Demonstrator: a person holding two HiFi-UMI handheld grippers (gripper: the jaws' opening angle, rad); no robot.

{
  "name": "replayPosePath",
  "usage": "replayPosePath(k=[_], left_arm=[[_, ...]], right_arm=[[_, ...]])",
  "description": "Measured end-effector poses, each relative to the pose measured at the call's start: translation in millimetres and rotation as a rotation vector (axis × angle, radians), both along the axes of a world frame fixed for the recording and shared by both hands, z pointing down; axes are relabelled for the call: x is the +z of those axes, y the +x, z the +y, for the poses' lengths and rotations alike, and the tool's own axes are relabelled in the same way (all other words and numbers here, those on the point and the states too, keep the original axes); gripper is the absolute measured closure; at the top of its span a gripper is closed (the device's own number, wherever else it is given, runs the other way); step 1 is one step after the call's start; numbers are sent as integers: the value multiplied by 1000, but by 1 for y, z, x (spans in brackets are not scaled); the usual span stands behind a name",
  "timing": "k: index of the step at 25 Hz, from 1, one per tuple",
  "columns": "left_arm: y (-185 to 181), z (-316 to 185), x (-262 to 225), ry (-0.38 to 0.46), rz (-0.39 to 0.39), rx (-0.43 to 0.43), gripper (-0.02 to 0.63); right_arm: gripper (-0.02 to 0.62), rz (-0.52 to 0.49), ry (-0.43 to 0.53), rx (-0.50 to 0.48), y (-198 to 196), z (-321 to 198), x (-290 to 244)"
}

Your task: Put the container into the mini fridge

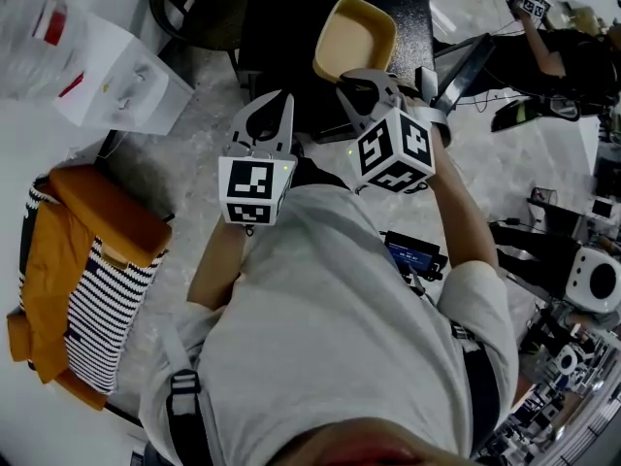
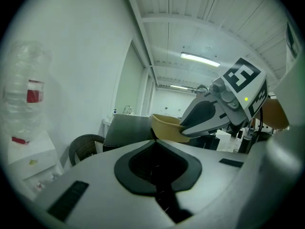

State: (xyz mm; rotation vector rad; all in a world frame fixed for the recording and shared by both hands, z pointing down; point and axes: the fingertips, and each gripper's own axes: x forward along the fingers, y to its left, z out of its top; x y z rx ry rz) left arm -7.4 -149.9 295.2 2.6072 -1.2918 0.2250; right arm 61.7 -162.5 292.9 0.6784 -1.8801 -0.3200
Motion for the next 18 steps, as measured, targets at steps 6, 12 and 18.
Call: replayPosePath(k=[6, 12, 18], left_arm=[[-13, 10, 2, -2, -3, 0, 595], [-25, 24, 2, -3, -11, 7, 595], [-38, 37, 5, -10, -20, 8, 595]], right_arm=[[537, -5, -7, -11, -16, 11, 2], [537, -11, -11, -17, -30, 26, 3], [538, -21, -17, -22, -45, 38, 8]])
